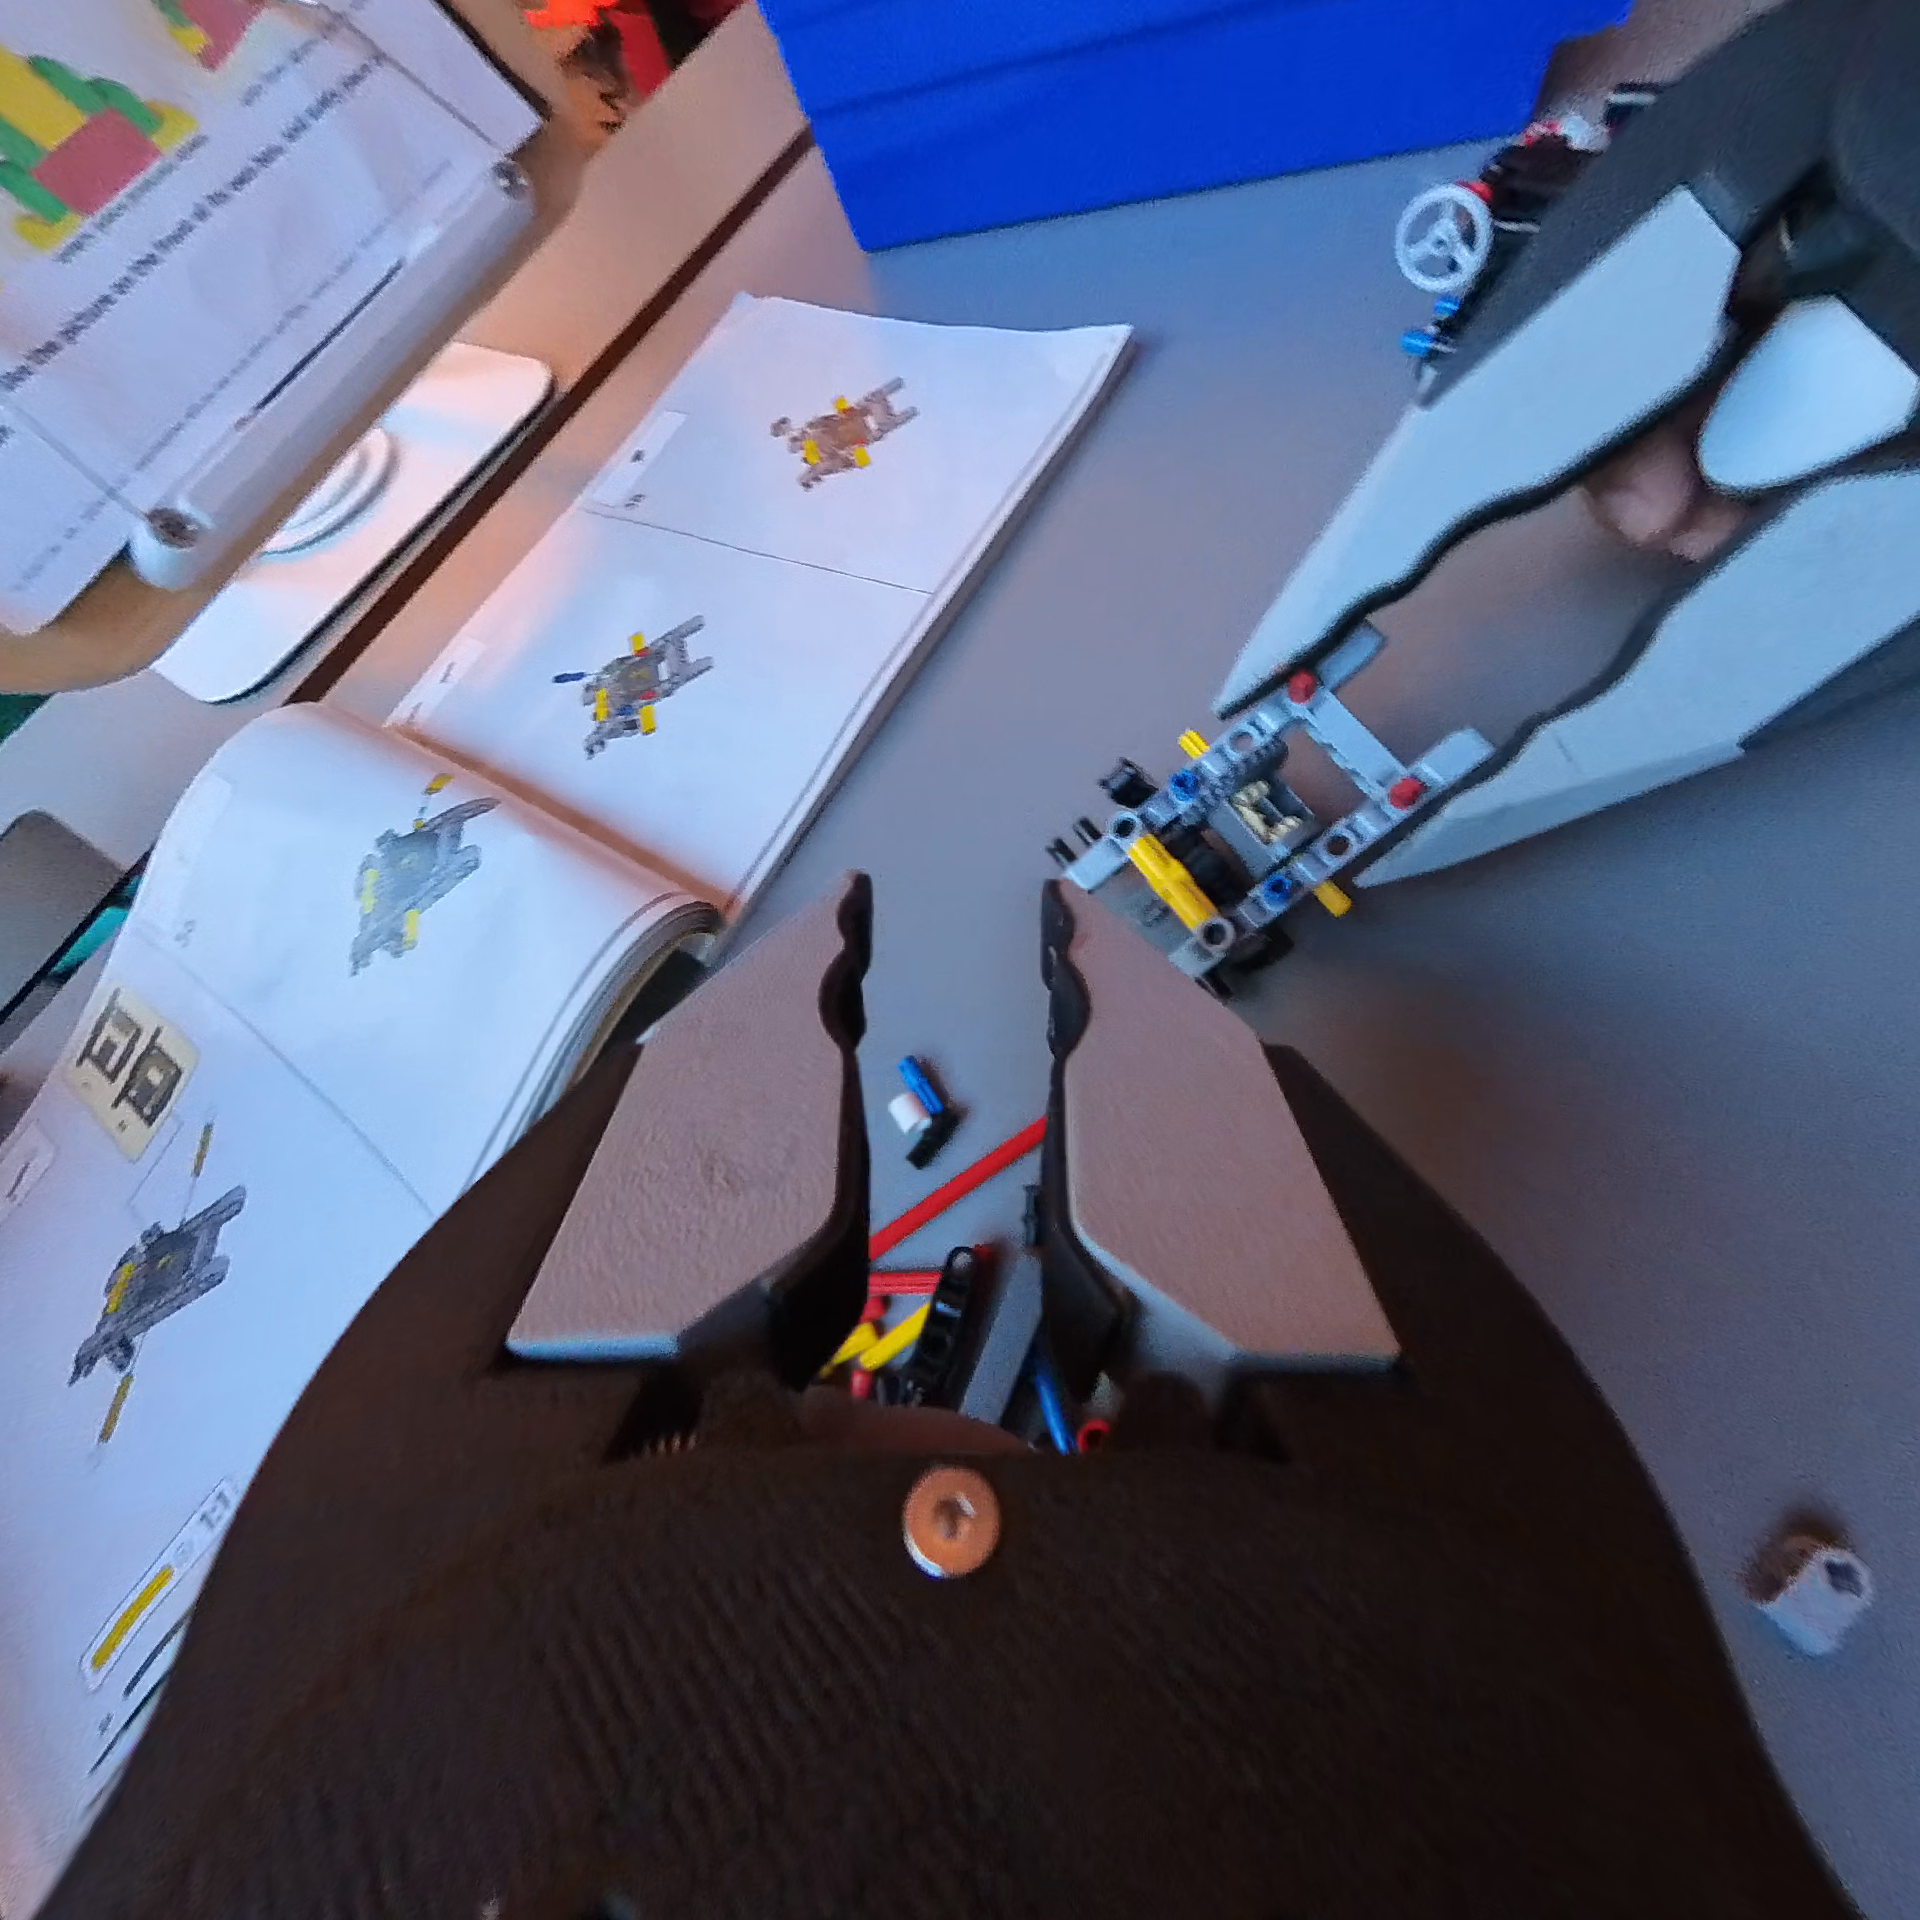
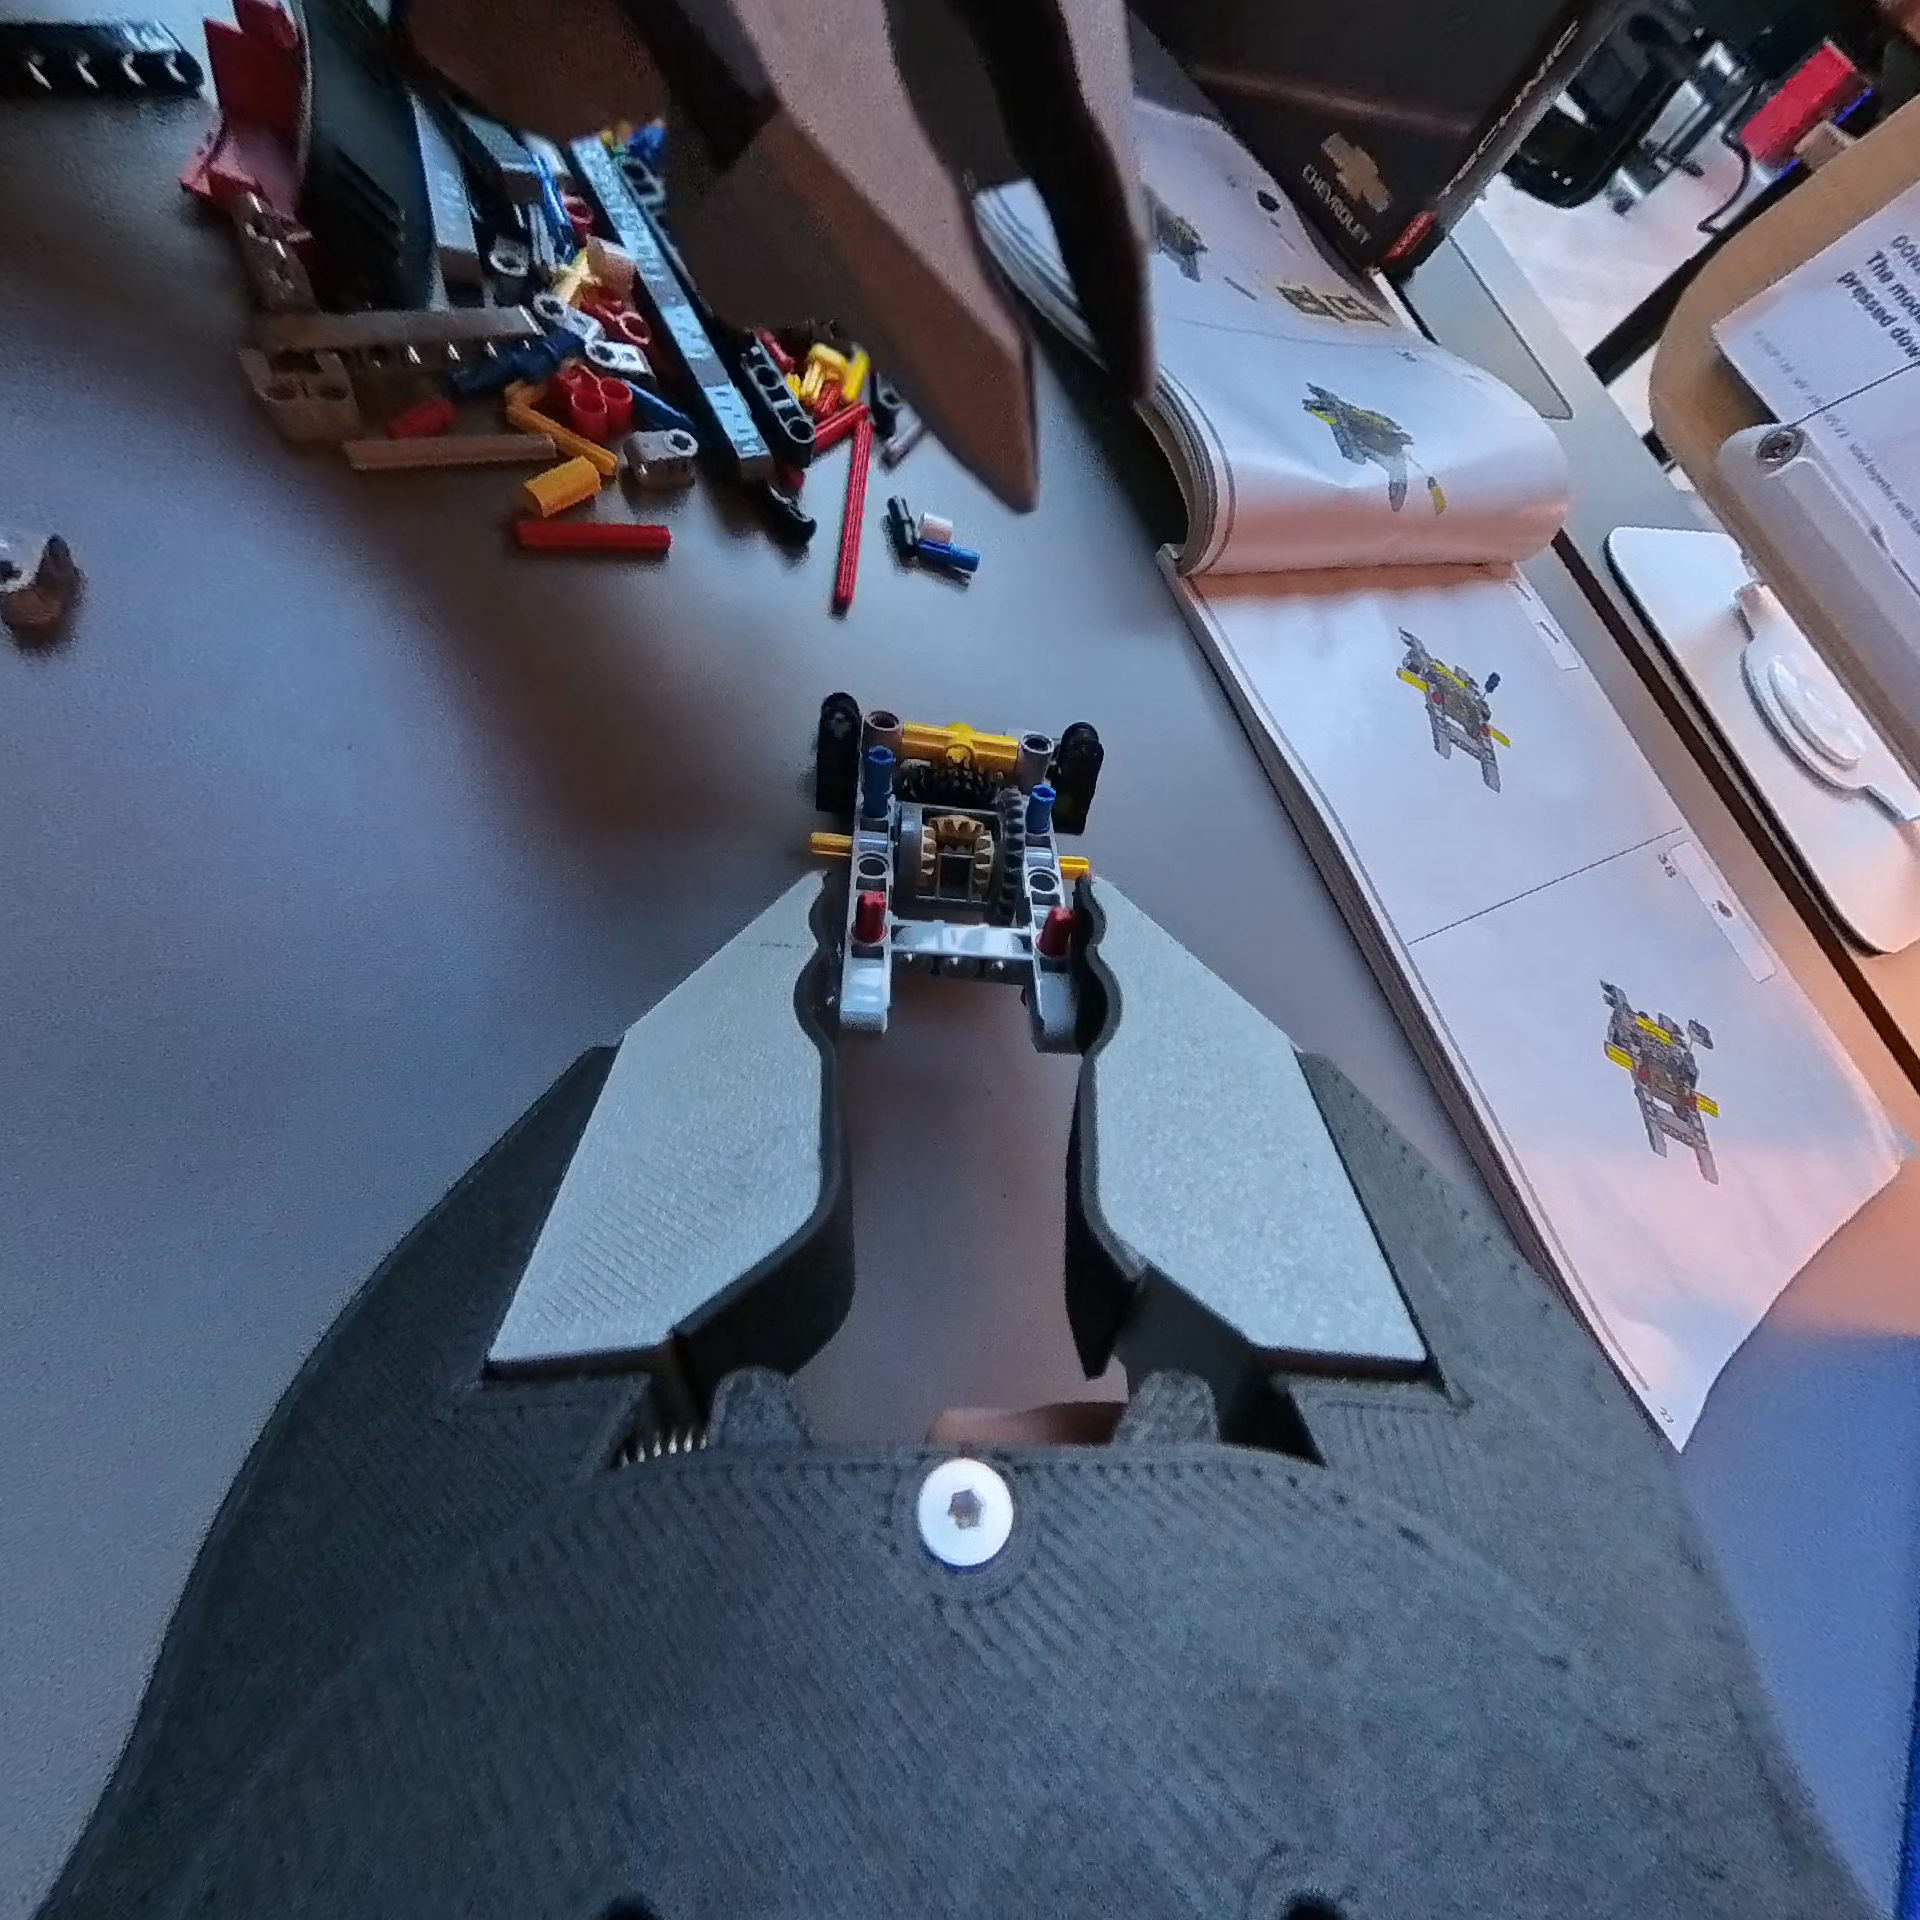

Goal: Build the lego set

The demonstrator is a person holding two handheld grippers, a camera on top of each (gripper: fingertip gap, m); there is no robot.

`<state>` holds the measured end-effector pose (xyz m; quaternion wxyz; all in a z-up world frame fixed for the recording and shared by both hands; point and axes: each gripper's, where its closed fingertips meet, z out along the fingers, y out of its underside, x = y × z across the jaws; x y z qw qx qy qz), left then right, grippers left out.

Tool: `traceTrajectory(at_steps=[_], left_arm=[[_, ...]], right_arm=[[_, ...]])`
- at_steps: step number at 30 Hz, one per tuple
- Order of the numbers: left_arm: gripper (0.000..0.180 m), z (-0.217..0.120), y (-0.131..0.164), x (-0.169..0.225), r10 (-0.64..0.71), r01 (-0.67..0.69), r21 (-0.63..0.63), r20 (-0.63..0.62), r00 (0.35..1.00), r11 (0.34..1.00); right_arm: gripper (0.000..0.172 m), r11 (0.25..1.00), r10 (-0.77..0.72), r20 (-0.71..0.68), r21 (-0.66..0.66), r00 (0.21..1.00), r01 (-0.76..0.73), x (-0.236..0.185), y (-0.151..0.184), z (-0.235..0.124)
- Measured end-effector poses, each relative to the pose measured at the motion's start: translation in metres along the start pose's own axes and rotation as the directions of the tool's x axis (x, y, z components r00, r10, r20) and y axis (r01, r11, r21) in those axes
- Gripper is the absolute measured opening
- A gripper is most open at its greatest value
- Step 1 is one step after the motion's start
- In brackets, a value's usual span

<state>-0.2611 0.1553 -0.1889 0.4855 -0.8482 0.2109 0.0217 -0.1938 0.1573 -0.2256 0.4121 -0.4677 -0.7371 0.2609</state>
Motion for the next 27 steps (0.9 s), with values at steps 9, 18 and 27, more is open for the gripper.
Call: traceTrajectory(at_steps=[9,18,27], left_arm=[[0.03,-0.004,0.005,-0.03,-0.136,0.135,0.015,0.07,0.988,0.991],[0.03,0.001,0.012,-0.032,-0.123,0.125,-0.013,0.085,0.989,0.992],[0.029,0.005,0.012,-0.022,-0.059,0.062,-0.026,0.087,0.994,0.998]], right_arm=[[0.042,0.999,-0.026,0.001,-0.041,1.0,0.026,-0.003,0.005,0.004],[0.042,0.996,-0.019,0.017,-0.082,1.0,0.02,-0.004,0.01,0.008],[0.042,0.996,-0.039,0.001,-0.079,0.999,0.039,-0.004,0.01,0.008]])
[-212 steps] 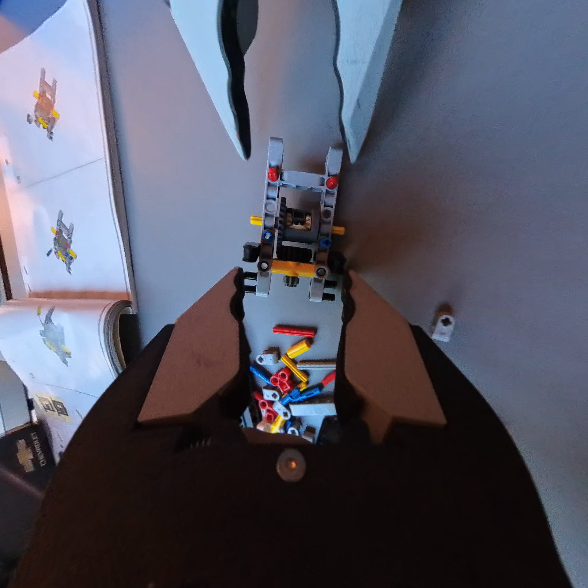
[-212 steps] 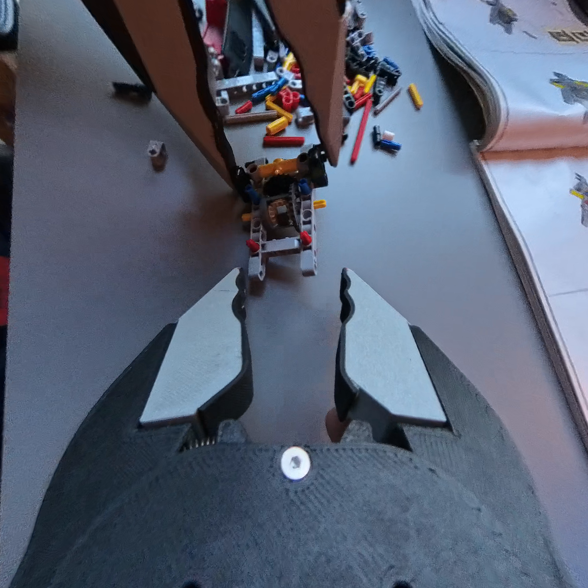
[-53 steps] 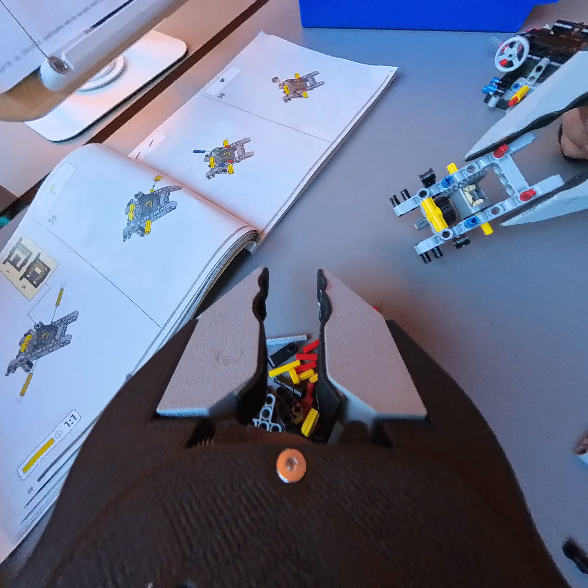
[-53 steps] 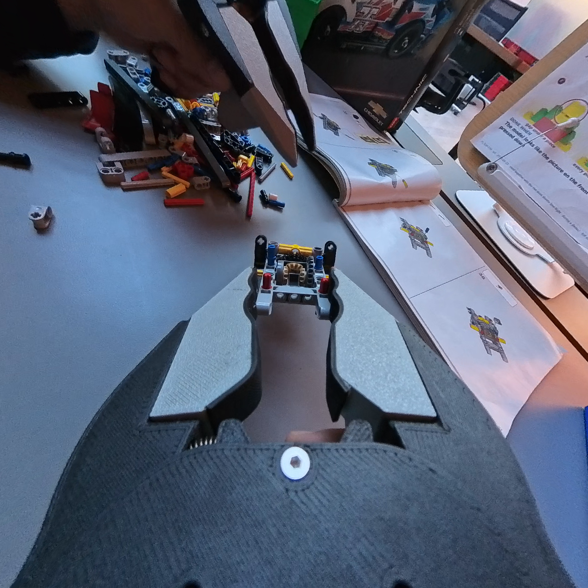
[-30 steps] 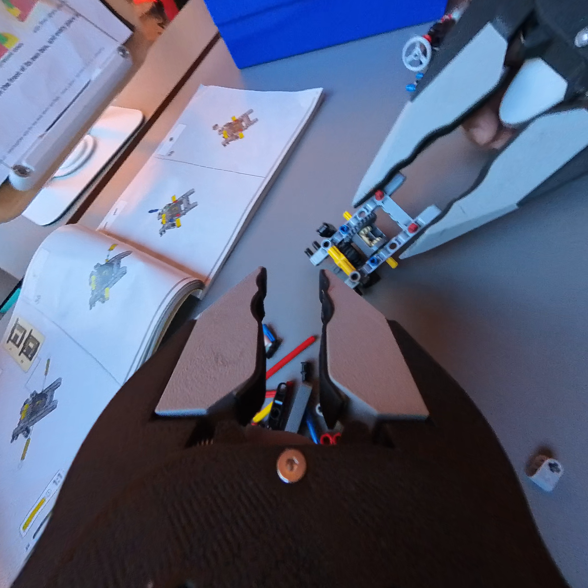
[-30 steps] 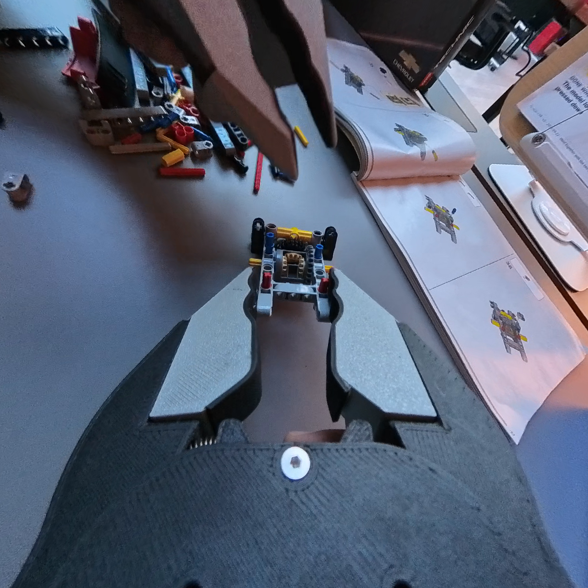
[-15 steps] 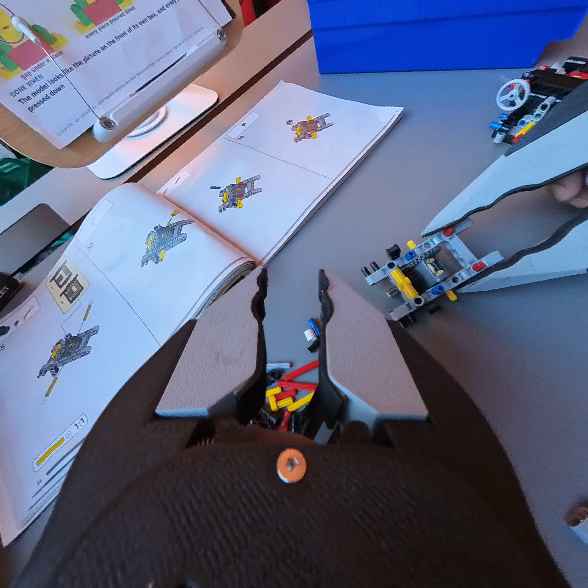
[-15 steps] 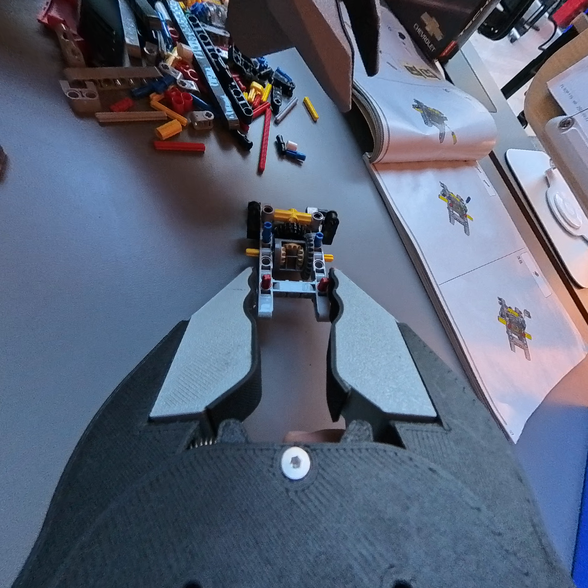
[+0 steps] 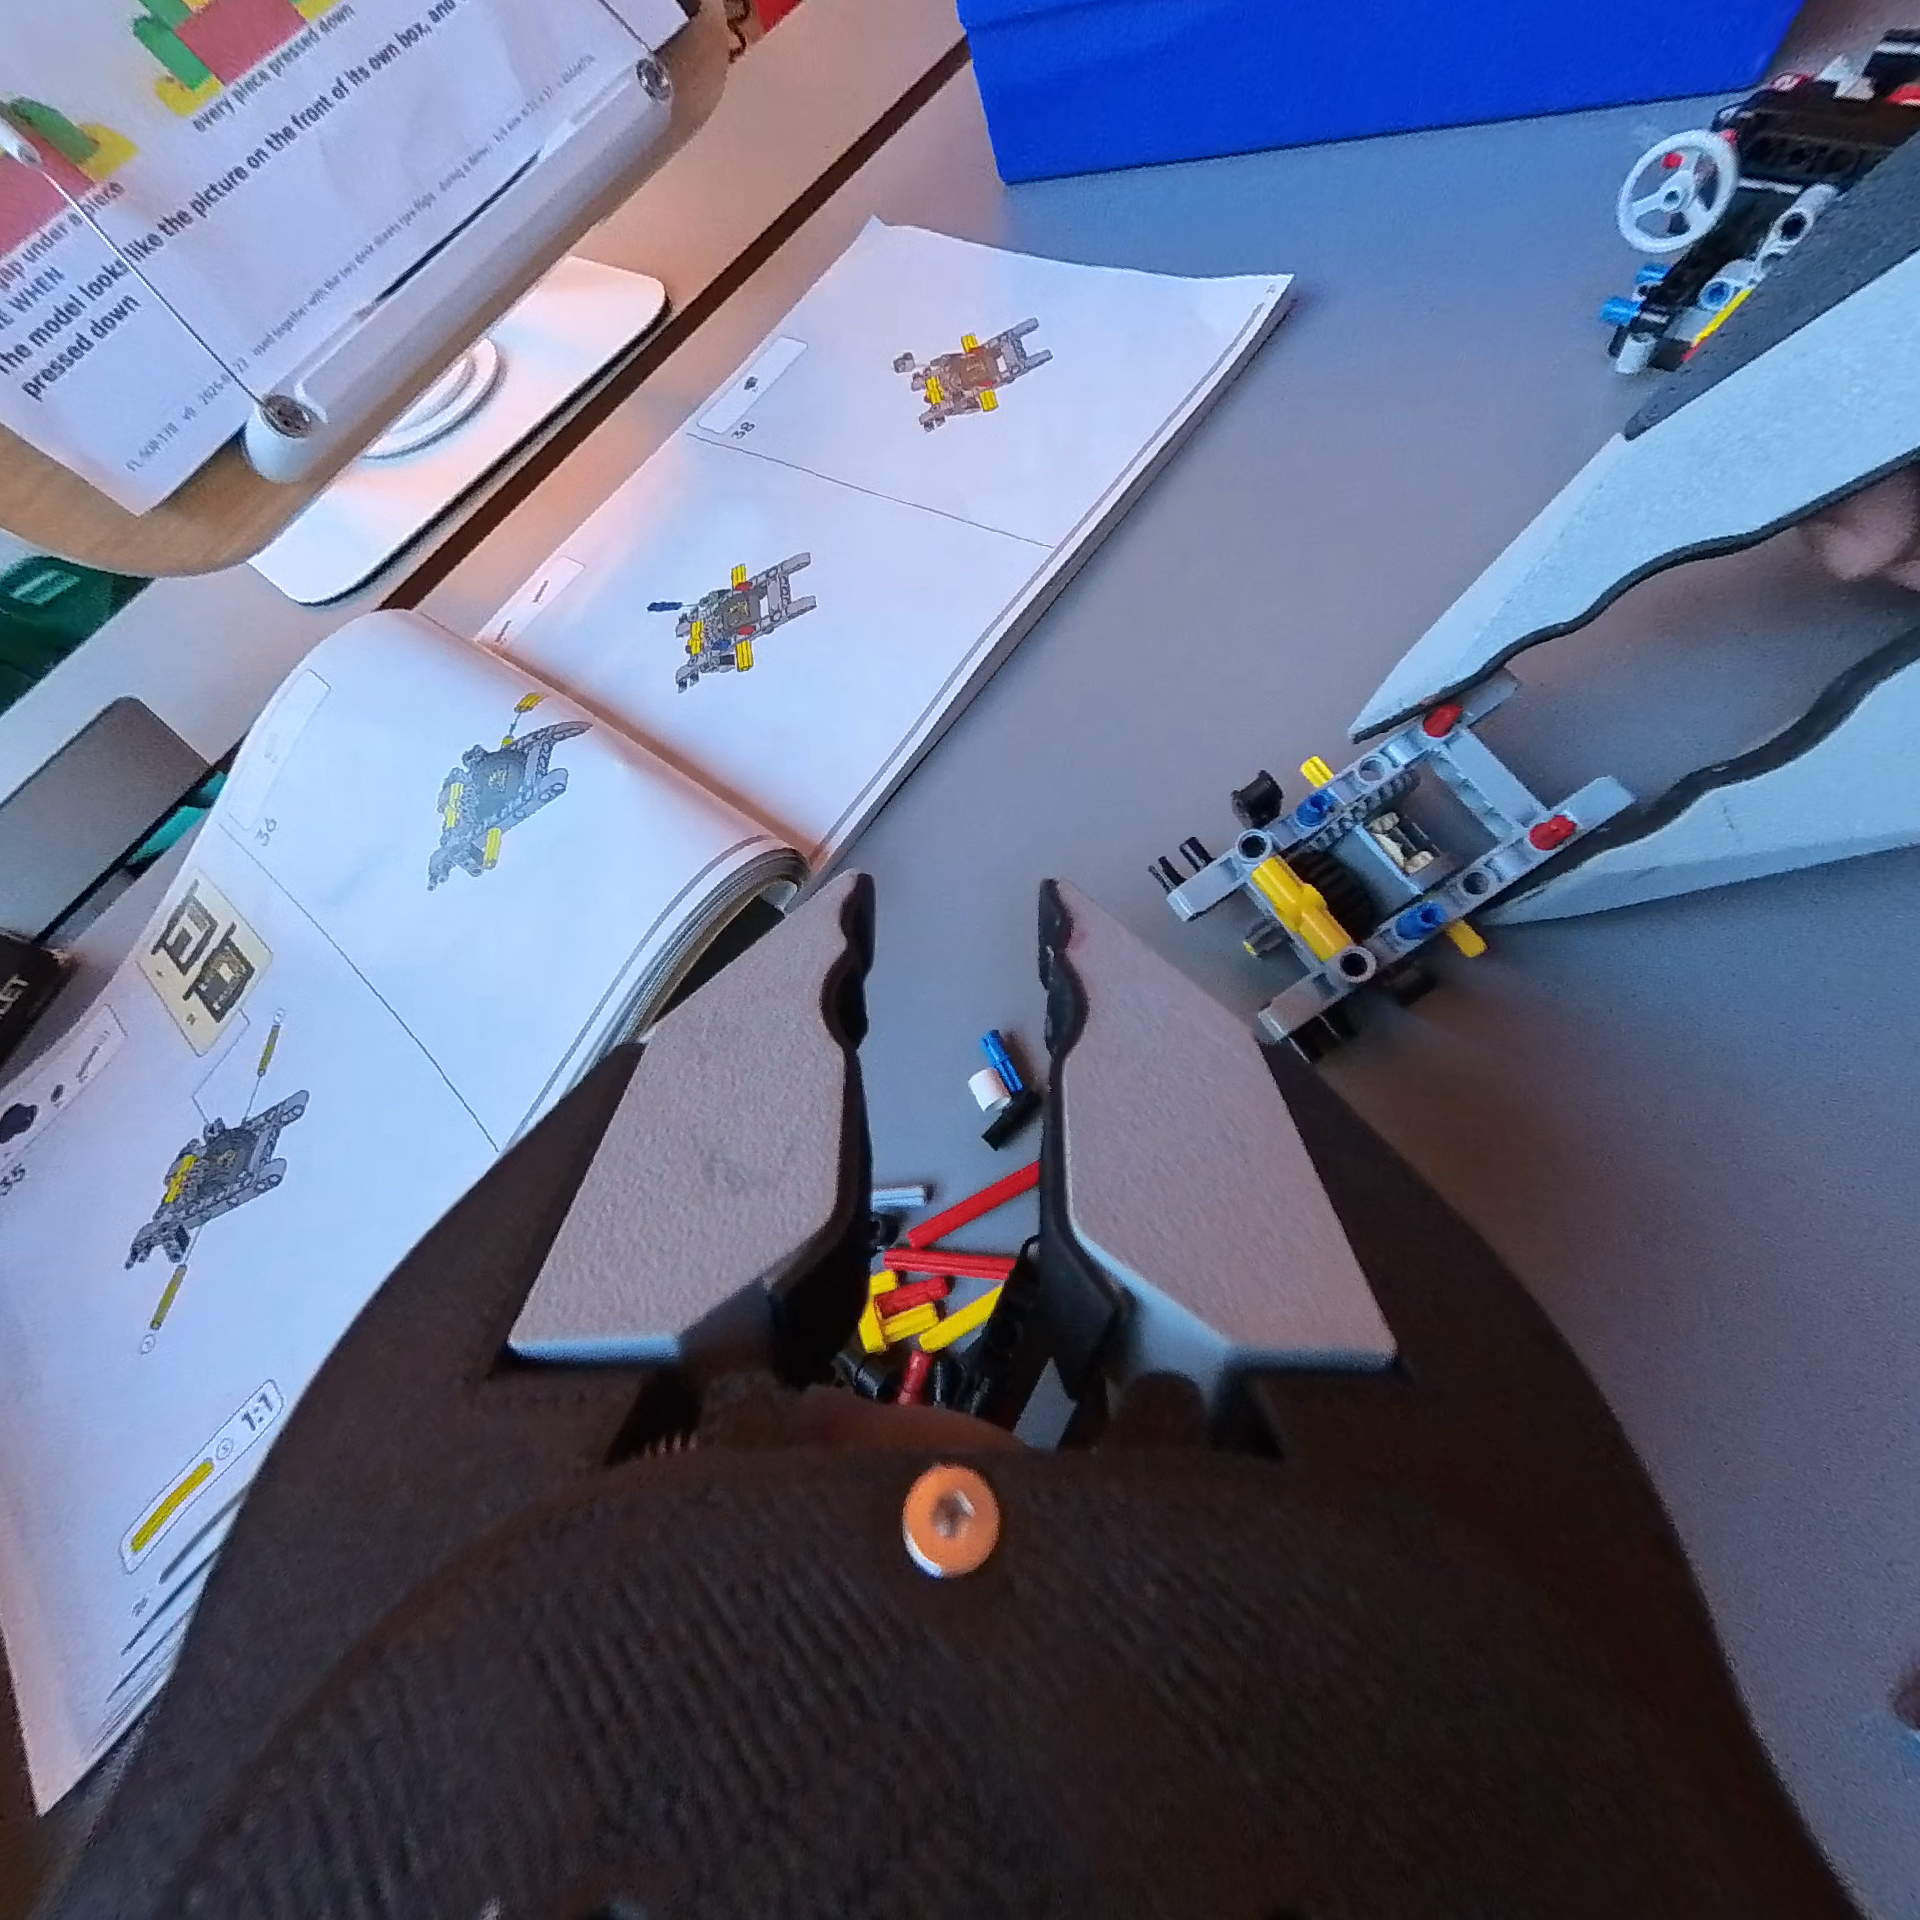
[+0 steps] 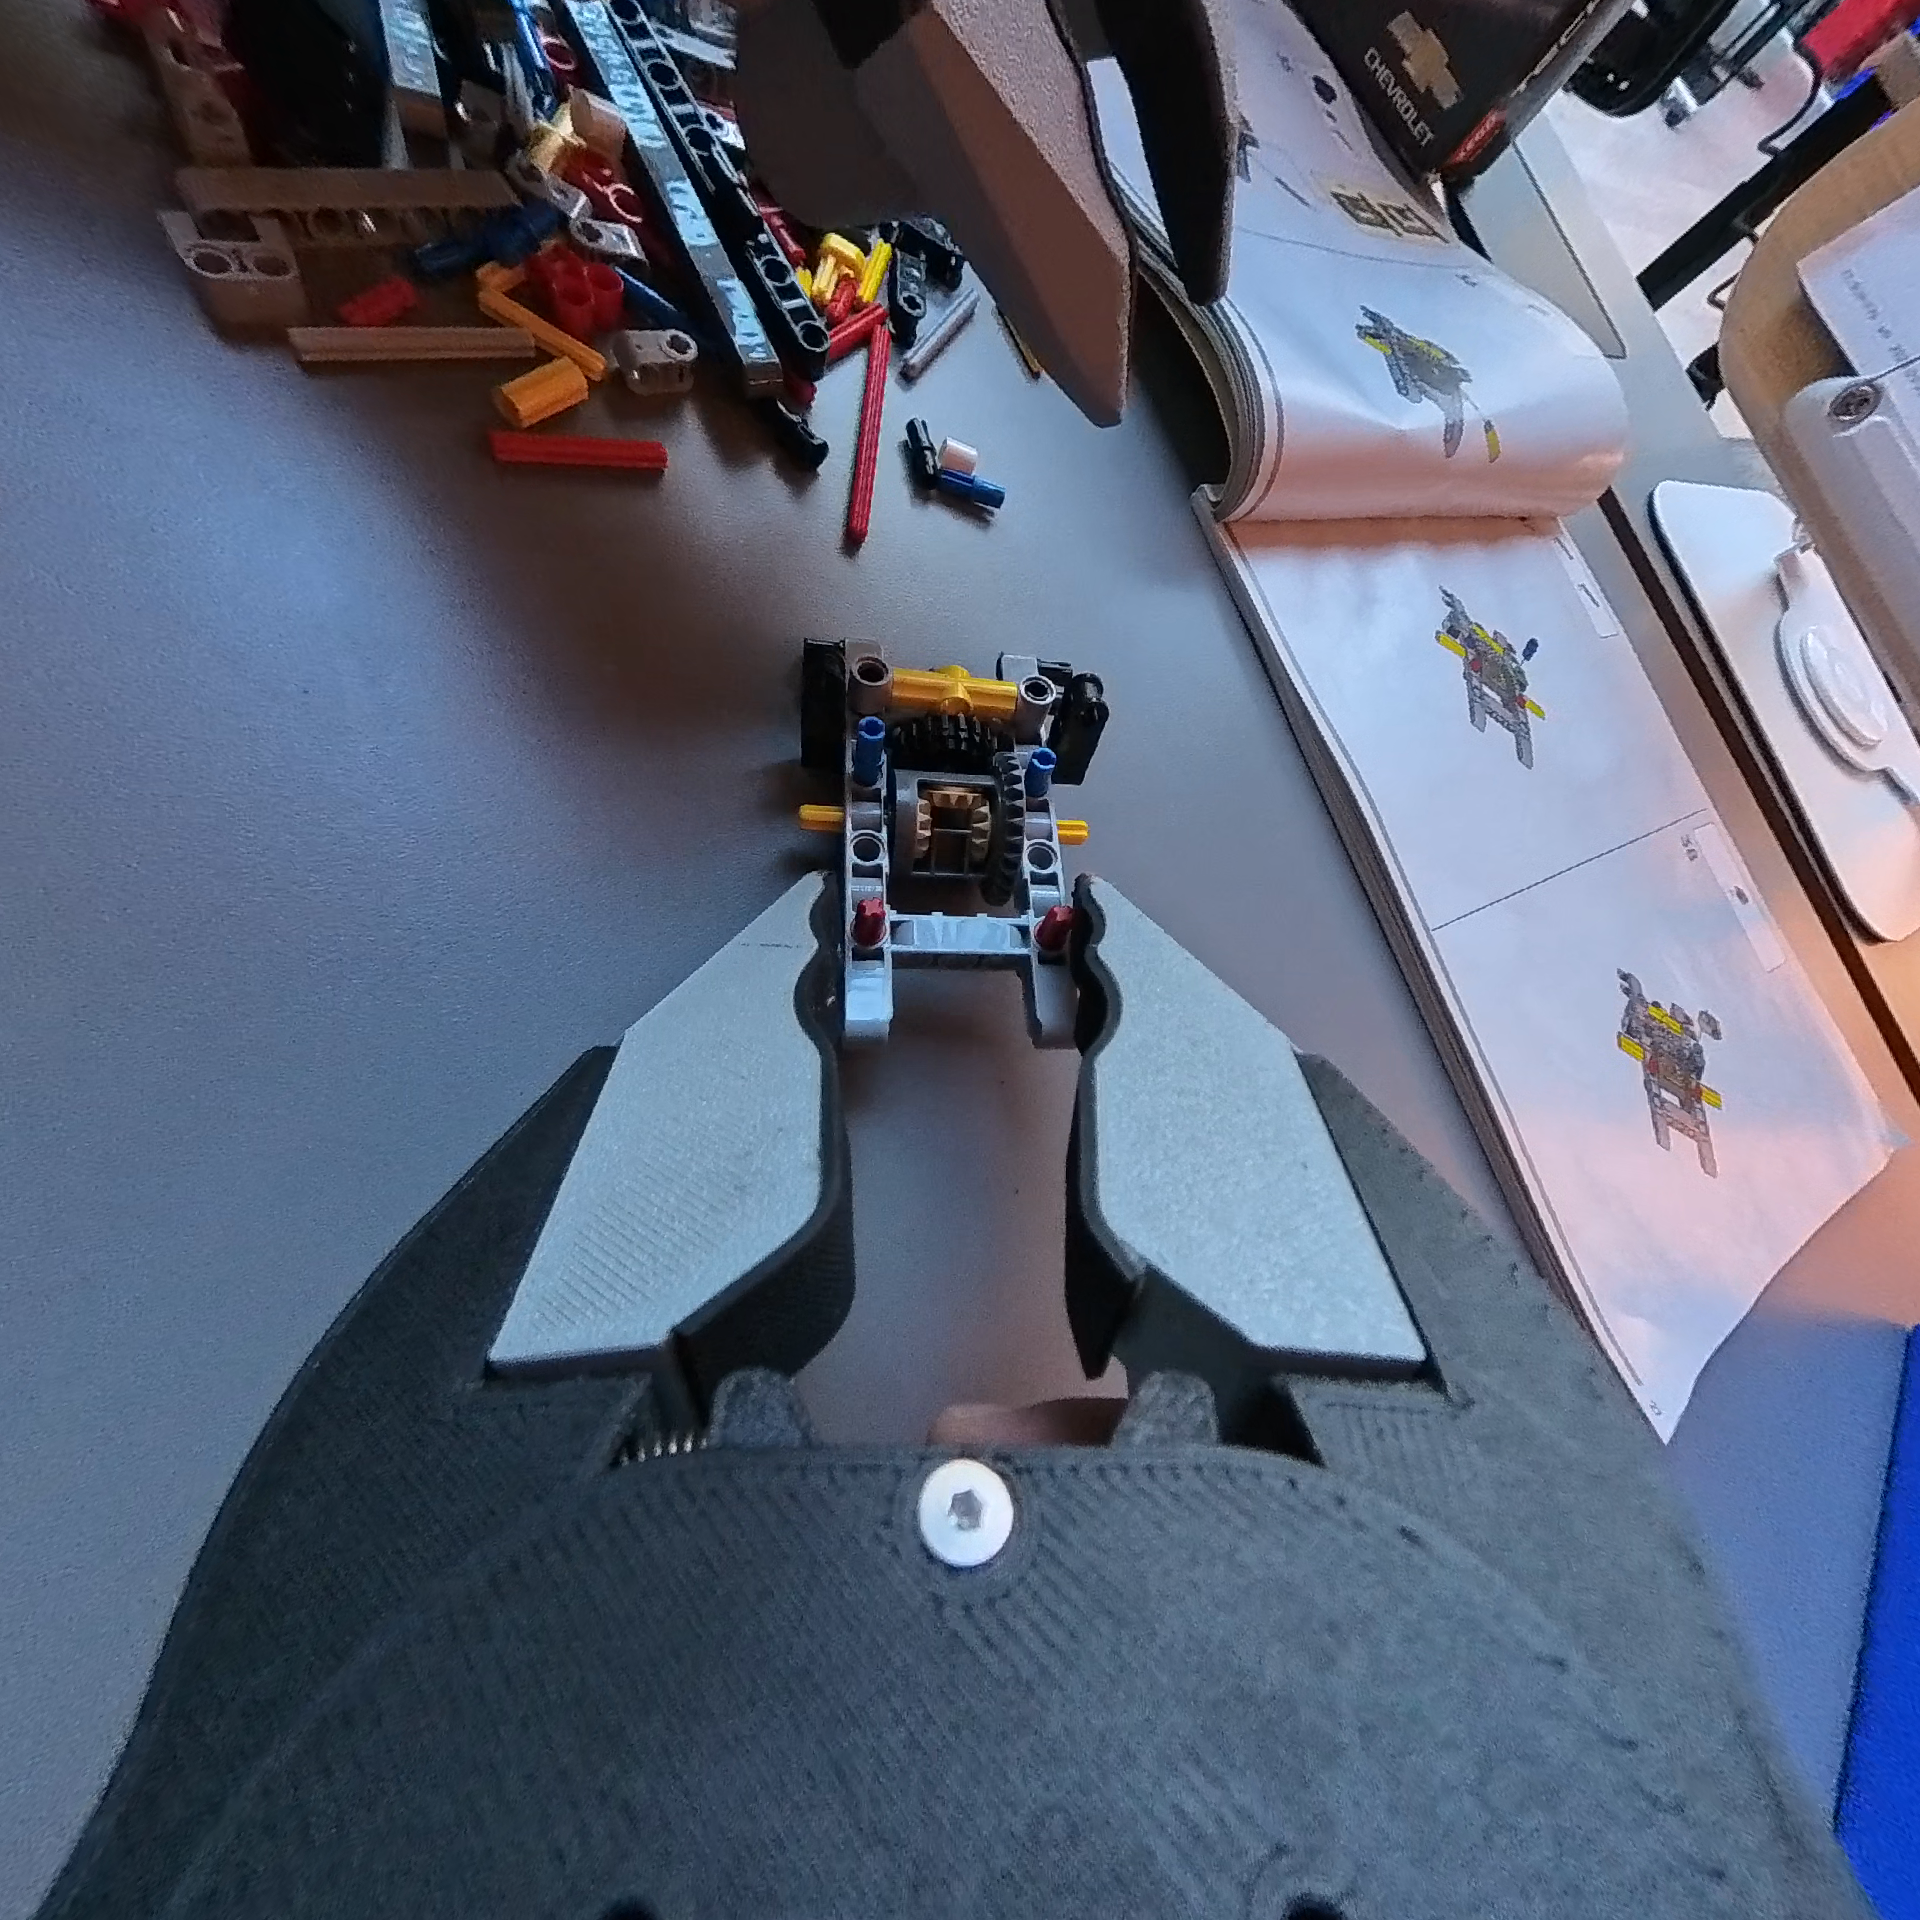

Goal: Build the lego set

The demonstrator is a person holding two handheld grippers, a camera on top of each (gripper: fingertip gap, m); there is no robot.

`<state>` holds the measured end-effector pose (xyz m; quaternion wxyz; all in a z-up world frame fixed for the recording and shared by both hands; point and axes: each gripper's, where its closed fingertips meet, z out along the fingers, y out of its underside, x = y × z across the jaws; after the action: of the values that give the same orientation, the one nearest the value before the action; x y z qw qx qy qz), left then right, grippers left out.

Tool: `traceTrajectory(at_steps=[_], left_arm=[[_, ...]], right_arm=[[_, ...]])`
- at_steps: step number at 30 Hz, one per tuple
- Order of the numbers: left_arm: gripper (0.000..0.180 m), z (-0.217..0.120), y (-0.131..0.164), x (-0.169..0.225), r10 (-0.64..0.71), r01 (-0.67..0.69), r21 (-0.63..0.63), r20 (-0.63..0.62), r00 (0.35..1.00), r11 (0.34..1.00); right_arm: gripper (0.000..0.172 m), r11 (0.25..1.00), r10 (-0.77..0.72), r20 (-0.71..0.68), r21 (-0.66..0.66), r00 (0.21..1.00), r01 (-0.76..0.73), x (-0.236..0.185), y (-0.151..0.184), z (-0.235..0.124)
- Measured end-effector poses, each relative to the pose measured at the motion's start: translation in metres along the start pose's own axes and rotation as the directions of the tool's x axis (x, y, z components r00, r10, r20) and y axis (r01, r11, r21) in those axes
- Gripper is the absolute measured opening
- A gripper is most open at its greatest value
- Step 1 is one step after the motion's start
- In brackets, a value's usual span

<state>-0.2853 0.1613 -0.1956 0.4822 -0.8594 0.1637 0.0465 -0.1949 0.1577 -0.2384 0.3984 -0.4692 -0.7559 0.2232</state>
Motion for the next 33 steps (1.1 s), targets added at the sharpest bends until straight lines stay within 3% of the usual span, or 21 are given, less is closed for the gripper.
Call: traceTrajectory(at_steps=[16,25,29,33], left_arm=[[0.029,0.002,0.005,-0.001,0.022,-0.022,-0.024,0.01,1.0,0.999],[0.031,0.005,0.012,0.004,-0.002,0.0,-0.062,-0.032,0.999,0.998],[0.035,0.003,0.016,0.024,-0.001,-0.013,-0.086,-0.163,0.987,0.996],[0.041,-0.011,0.013,0.046,-0.027,0.007,-0.057,-0.361,0.932,0.998]], right_arm=[[0.041,0.997,-0.069,-0.093,0.04,0.993,0.073,0.005,-0.007,-0.005],[0.041,0.948,-0.312,-0.247,-0.019,0.918,0.317,0.005,-0.012,-0.014],[0.041,0.909,-0.396,-0.307,0.006,0.866,0.417,0.002,-0.027,-0.024],[0.041,0.815,-0.544,-0.366,-0.019,0.755,0.579,-0.002,-0.039,-0.037]])
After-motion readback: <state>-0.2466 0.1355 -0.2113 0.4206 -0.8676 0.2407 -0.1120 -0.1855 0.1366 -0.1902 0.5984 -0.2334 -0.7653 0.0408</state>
